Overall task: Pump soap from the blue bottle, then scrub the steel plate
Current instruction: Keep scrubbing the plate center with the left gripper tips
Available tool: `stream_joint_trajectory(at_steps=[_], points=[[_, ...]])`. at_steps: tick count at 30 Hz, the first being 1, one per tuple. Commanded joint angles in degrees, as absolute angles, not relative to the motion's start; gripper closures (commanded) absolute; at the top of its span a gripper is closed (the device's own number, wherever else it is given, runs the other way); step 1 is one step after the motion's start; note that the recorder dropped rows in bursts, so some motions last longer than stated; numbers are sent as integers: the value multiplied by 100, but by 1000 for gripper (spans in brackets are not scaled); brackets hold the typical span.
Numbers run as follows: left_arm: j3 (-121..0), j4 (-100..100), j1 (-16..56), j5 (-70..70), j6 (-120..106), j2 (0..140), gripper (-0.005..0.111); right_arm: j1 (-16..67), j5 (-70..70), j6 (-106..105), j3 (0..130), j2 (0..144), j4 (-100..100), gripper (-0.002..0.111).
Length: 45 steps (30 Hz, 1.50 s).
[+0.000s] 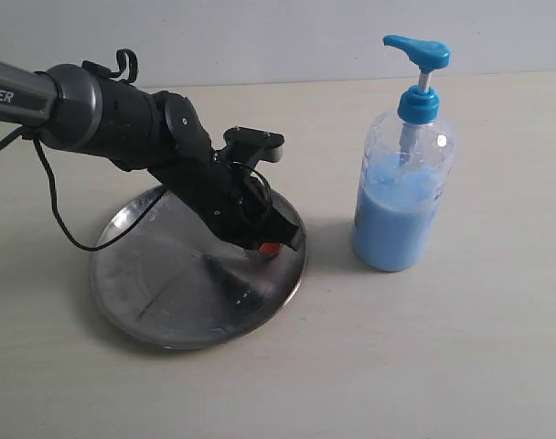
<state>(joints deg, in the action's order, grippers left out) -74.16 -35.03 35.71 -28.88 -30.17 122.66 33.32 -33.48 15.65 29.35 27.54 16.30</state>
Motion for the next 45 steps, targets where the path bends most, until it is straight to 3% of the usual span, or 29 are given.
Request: stream_joint_trajectory(at_steps=[1, 10, 23, 31, 45], points=[[-7351, -3419, 3592, -2333, -2976, 12360, 107, 3336, -3269, 1547, 2895, 2734, 1634, 108], [-7351, -2444, 3592, -2127, -2959, 12438, 107, 3336, -3258, 1547, 2895, 2734, 1634, 108], [-7351, -1635, 3592, -3289, -2950, 12542, 107, 3336, -3258, 1547, 2895, 2734, 1646, 108], [-7351, -1822, 3592, -3901, -2950, 12542, 107, 3336, -3258, 1547, 2895, 2734, 1646, 108], [-7351, -2940, 3592, -3769, -2993, 12542, 107, 3336, -3258, 1547, 2895, 2734, 1646, 108]])
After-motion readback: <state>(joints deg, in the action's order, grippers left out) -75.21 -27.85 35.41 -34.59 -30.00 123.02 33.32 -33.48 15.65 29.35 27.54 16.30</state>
